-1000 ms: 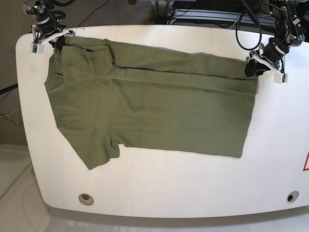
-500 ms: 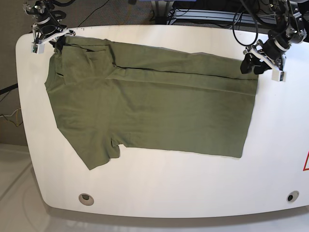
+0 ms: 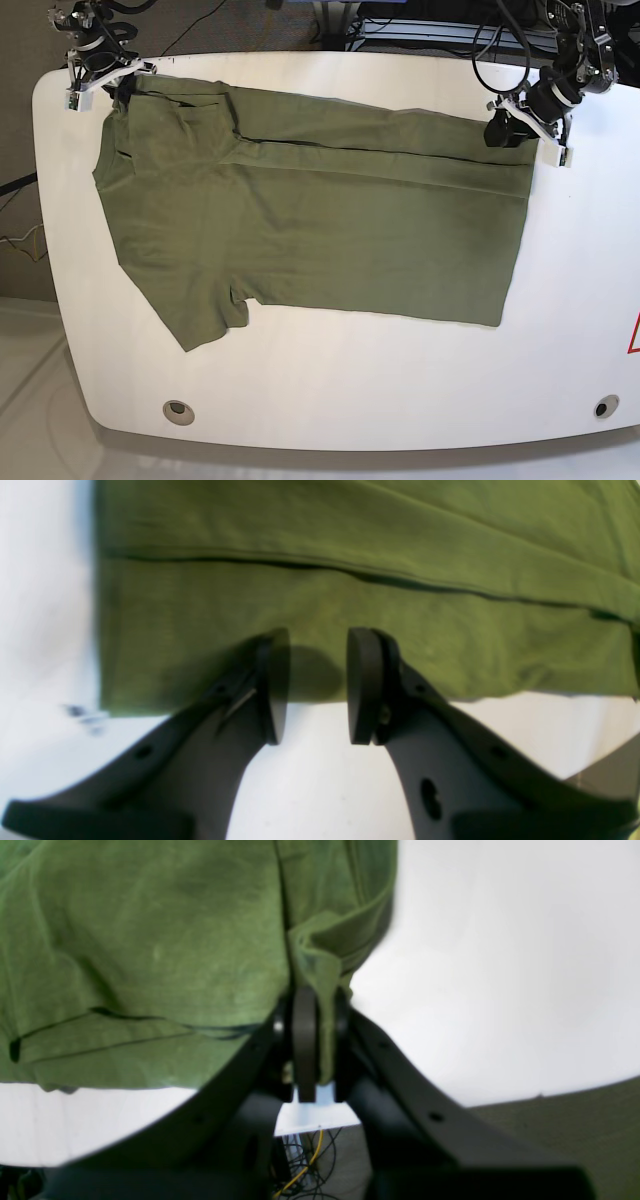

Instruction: Fold the T-shirt properly

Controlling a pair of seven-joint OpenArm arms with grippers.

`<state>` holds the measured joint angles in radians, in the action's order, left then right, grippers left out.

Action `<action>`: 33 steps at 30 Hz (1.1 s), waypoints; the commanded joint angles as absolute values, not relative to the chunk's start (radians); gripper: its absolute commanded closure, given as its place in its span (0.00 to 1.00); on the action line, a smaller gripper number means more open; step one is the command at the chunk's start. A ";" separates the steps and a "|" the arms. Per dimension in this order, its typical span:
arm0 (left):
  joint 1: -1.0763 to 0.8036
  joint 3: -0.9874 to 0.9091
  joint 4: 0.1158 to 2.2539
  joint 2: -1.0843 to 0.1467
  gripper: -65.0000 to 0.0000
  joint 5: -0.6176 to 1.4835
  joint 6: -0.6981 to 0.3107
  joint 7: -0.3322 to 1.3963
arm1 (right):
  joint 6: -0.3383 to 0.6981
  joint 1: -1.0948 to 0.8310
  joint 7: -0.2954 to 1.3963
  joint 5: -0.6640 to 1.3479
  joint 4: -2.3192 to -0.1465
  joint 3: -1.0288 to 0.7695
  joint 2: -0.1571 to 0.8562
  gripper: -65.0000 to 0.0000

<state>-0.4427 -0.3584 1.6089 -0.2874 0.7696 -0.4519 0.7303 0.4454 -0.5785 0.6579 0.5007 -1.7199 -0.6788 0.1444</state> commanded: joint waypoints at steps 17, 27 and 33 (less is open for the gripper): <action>-0.459 -0.408 1.583 -0.300 1.00 0.791 -0.458 0.686 | 0.448 -0.580 0.661 0.502 -1.728 -0.681 0.153 1.00; -0.457 -0.405 1.592 -0.299 0.41 0.827 -0.490 0.701 | 0.448 -0.579 0.652 0.497 -1.726 -0.683 0.149 1.00; -0.446 -0.398 1.576 -0.299 0.58 0.805 -0.479 0.698 | 0.453 -0.575 0.651 0.501 -1.727 -0.687 0.149 1.00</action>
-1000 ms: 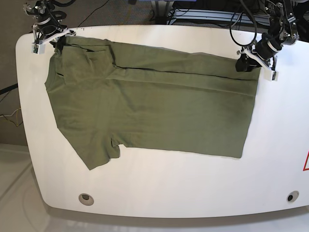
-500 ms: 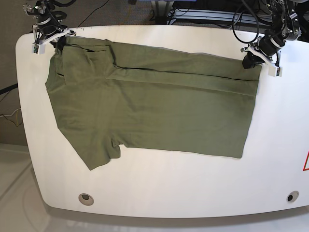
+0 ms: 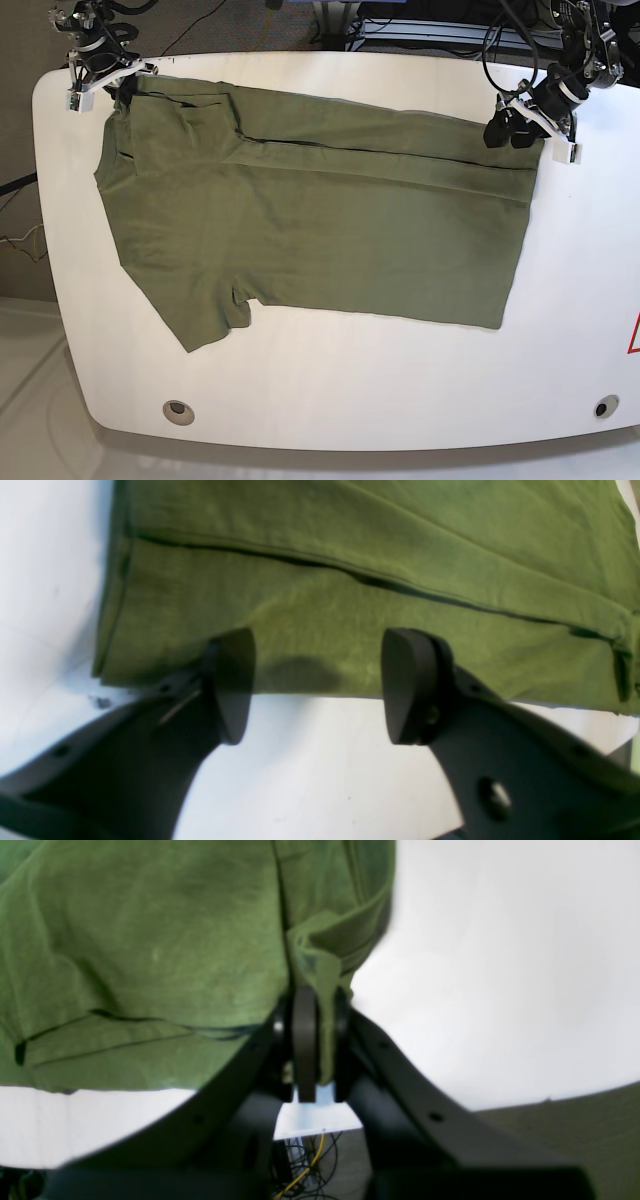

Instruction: Fold the T-shirt properly

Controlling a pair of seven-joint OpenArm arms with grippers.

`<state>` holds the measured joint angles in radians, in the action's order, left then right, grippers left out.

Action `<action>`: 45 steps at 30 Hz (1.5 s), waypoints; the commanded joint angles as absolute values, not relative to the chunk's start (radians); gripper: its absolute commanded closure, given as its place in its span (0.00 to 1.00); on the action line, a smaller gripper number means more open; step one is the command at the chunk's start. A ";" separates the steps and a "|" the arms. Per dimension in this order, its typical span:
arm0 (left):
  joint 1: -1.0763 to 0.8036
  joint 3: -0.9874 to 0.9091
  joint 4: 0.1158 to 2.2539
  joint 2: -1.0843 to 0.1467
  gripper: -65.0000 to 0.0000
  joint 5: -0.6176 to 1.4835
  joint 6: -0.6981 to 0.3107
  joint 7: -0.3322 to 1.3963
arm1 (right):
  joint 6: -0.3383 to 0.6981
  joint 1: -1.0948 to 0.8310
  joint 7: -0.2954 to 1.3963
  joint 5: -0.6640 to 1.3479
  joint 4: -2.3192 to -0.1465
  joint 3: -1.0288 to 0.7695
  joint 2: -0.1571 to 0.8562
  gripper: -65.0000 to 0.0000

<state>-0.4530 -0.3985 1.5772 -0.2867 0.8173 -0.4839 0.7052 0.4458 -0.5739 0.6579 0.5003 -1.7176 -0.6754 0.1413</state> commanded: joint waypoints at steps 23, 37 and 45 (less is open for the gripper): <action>-0.433 -0.433 1.586 -0.295 0.66 0.795 -0.461 0.687 | 0.467 -0.587 0.663 0.542 -1.743 -0.740 0.155 0.55; -0.439 -0.425 1.588 -0.299 0.70 0.796 -0.469 0.701 | 0.468 -0.517 0.676 0.510 -1.731 -0.728 0.155 0.95; -0.425 -0.424 1.594 -0.296 0.62 0.817 -0.463 0.705 | 0.473 -0.478 0.683 0.514 -1.711 -0.733 0.152 0.99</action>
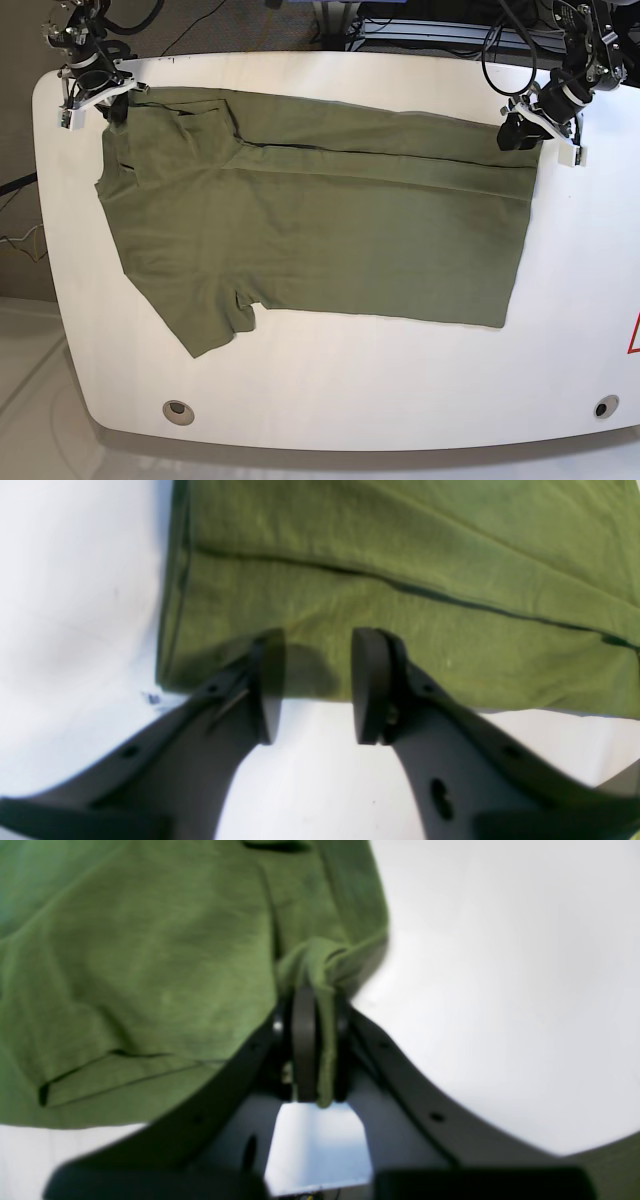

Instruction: Fold the T-shirt properly

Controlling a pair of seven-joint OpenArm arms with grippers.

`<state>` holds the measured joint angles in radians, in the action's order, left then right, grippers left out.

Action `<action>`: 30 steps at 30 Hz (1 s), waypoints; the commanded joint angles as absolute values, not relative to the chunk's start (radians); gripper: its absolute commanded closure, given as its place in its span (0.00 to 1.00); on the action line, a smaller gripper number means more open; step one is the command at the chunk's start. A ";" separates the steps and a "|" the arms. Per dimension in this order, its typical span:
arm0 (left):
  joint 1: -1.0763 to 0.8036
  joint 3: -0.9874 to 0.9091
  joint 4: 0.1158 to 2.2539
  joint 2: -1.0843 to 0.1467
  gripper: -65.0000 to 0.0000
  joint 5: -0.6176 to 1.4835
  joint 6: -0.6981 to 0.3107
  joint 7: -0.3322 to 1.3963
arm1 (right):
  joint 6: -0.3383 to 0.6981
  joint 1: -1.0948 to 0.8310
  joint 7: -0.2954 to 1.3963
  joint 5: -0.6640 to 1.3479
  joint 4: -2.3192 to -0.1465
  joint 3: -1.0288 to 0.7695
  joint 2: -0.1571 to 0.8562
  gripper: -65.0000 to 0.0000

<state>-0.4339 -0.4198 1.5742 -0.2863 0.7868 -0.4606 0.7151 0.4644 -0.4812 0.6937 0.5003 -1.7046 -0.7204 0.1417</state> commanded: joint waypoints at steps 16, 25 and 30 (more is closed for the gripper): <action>-0.417 -0.425 1.601 -0.296 0.61 0.821 -0.457 0.724 | 0.473 -0.479 0.683 0.515 -1.719 -0.733 0.148 1.00; -0.397 -0.429 1.600 -0.293 0.59 0.819 -0.451 0.735 | 0.474 -0.490 0.681 0.515 -1.726 -0.732 0.168 1.00; -0.393 -0.429 1.603 -0.296 0.58 0.816 -0.451 0.738 | 0.475 -0.493 0.682 0.521 -1.728 -0.731 0.192 1.00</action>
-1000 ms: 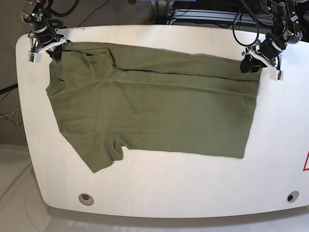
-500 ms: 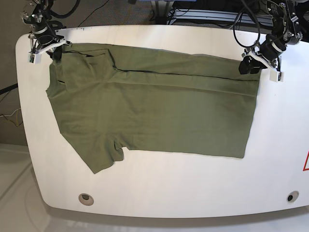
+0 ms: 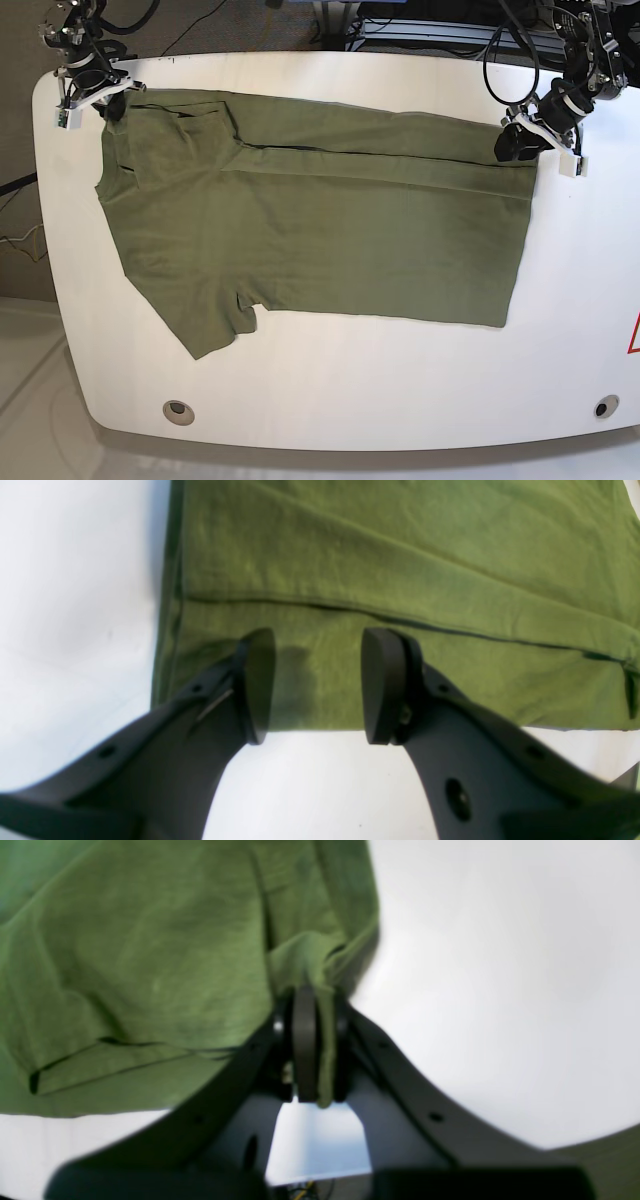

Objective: Fold the T-shirt properly
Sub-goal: 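Pull the held shirt corner outward with the right gripper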

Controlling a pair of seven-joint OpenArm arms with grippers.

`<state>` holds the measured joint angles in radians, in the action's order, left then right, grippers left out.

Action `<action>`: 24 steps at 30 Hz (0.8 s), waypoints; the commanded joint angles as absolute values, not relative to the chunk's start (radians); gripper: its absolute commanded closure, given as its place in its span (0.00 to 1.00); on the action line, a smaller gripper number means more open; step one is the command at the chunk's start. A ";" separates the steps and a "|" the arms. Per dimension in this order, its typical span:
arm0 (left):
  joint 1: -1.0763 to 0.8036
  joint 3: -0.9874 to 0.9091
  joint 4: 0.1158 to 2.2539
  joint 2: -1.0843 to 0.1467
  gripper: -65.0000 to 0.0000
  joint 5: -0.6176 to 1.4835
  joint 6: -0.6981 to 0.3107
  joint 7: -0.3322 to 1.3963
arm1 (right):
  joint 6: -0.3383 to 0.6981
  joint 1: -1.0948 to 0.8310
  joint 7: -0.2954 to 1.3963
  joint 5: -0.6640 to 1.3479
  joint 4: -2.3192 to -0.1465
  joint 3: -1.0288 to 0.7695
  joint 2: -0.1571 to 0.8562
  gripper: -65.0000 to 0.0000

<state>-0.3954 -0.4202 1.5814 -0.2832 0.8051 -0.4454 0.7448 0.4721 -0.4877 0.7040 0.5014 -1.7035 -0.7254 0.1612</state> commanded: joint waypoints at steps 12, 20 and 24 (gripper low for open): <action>-0.408 -0.423 1.602 -0.293 0.58 0.804 -0.386 0.735 | 0.484 -0.454 0.683 0.518 -1.732 -0.733 0.223 0.93; -0.410 -0.419 1.600 -0.293 0.58 0.806 -0.353 0.734 | 0.489 -0.380 0.668 0.466 -1.743 -0.739 0.204 0.81; -0.412 -0.420 1.602 -0.293 0.58 0.805 -0.348 0.735 | 0.490 -0.354 0.661 0.423 -1.750 -0.740 0.195 0.75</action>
